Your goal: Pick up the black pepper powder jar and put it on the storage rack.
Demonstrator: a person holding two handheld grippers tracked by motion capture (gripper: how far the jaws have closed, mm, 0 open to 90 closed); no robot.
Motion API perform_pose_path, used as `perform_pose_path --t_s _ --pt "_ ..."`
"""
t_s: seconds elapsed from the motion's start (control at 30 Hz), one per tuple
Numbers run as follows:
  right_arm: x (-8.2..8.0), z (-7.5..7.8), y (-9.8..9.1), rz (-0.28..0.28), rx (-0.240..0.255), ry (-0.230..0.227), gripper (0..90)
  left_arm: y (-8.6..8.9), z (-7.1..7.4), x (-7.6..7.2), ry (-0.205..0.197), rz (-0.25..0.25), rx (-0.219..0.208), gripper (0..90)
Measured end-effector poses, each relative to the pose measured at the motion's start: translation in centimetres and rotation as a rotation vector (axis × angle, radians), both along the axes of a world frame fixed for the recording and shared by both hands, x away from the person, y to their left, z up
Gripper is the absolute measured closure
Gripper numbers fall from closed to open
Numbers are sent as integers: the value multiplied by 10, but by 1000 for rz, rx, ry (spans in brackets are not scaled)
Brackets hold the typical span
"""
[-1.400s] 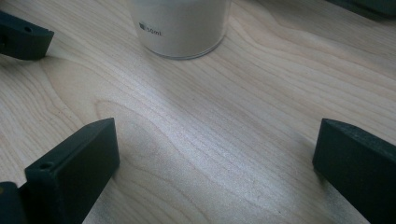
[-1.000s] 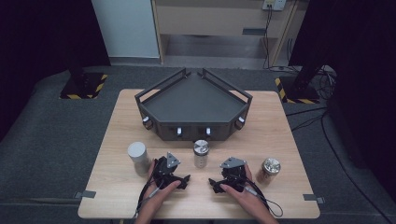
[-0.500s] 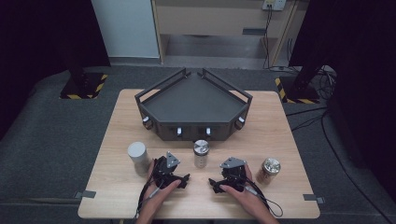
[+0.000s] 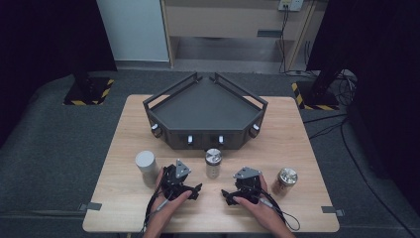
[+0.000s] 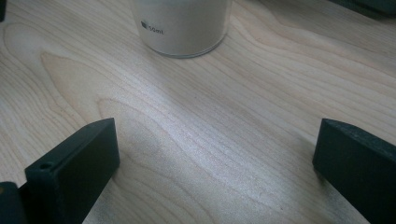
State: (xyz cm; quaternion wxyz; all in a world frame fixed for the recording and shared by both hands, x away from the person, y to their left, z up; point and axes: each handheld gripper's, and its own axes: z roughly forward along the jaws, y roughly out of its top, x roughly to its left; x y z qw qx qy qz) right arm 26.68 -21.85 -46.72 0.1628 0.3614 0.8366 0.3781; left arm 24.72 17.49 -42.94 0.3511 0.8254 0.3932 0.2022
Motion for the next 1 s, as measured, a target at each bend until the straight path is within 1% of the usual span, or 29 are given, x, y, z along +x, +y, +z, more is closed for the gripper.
perform_pose_path --t_s 0.1,0.17,0.27,0.3,0.37,0.43,0.5,0.6,0.7,0.77,0.83,0.93,0.97,1.0 --pt "0 0 0 0 0 0 5 1 4 0 10 2 -12 29" --pt "0 0 0 0 0 0 5 2 9 -3 -5 -6 -12 28" --pt "0 0 0 0 0 0 5 2 15 -6 -18 -15 -10 26" --pt "0 0 0 0 0 0 5 2 15 -6 -18 -15 -10 26" --pt "0 0 0 0 1 0 4 1 21 -10 -33 -19 -5 26" --pt "0 0 0 0 1 0 5 0 26 -12 -45 -22 13 25" --pt "0 0 0 0 0 0 5 0 28 -13 -50 -25 17 25" --pt "0 0 0 0 0 0 5 1 36 -17 -64 -37 22 25" --pt "0 0 0 0 1 0 5 2 41 -20 -77 -39 18 24" --pt "0 0 0 0 0 -1 4 6 48 -24 -98 -51 10 20" --pt "0 0 0 0 1 -1 4 6 53 -26 -108 -53 12 18" --pt "0 0 0 0 1 -1 5 8 57 -28 -117 -50 7 19" --pt "0 0 0 -1 1 -1 5 10 60 -31 -129 -45 -3 18" --pt "0 0 0 -1 1 -1 5 11 62 -32 -134 -40 1 19"
